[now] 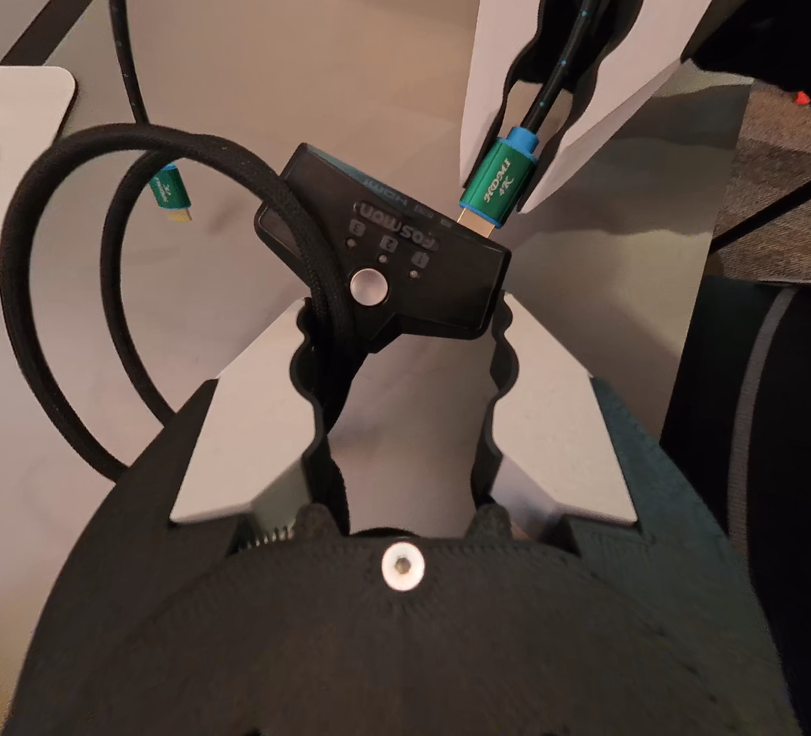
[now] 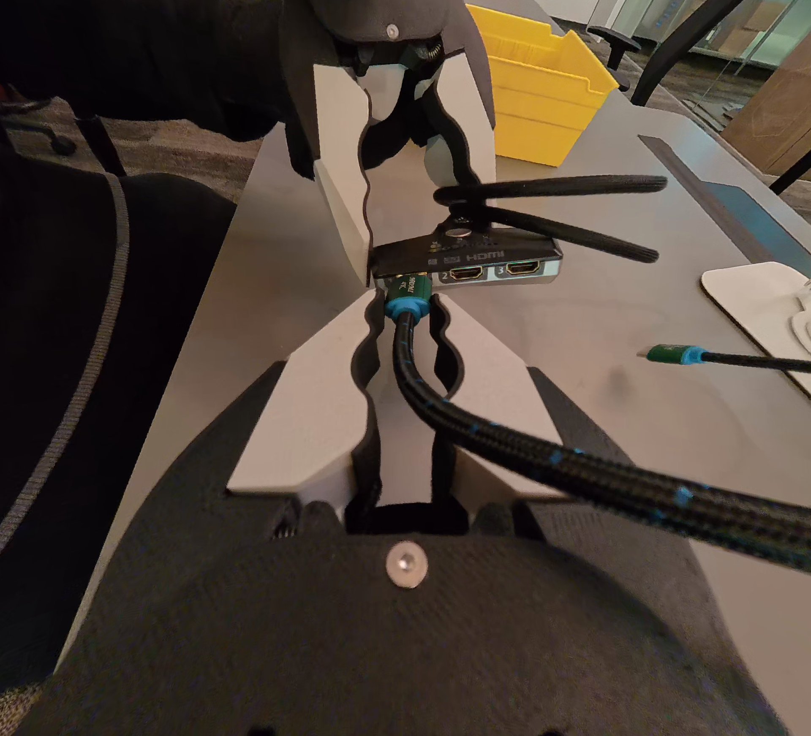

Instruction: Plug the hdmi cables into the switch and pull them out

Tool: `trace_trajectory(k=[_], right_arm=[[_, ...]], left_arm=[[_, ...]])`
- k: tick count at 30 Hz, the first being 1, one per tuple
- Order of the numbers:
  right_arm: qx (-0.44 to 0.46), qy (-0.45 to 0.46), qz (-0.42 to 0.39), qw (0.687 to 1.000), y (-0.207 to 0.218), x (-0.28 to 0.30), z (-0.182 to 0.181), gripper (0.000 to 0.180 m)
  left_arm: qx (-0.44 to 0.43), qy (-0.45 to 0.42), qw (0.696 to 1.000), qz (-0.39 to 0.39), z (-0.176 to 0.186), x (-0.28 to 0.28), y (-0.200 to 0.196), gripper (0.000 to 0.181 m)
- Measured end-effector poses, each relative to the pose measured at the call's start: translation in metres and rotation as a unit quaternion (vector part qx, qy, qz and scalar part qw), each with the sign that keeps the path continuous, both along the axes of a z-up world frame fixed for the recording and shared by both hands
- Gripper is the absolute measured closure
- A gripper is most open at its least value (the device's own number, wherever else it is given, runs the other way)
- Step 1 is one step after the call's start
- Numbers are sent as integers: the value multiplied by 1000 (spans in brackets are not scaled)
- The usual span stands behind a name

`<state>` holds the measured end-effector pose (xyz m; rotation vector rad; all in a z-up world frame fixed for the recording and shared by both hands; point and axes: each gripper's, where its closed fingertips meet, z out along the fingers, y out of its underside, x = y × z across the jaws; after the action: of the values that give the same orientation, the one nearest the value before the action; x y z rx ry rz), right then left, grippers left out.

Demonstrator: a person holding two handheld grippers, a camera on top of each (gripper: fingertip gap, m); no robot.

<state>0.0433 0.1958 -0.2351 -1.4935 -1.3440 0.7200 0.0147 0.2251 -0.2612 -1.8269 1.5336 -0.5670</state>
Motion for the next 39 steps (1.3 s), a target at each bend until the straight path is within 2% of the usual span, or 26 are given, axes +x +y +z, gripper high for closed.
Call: trace_trajectory(k=[16, 39], right_arm=[[3, 31, 9, 999, -4, 0, 14, 162], [20, 8, 3, 1000, -3, 0, 13, 162]], left_arm=[[29, -13, 1000, -1, 15, 5, -3, 103], [49, 8, 999, 9, 18, 5, -2, 104]])
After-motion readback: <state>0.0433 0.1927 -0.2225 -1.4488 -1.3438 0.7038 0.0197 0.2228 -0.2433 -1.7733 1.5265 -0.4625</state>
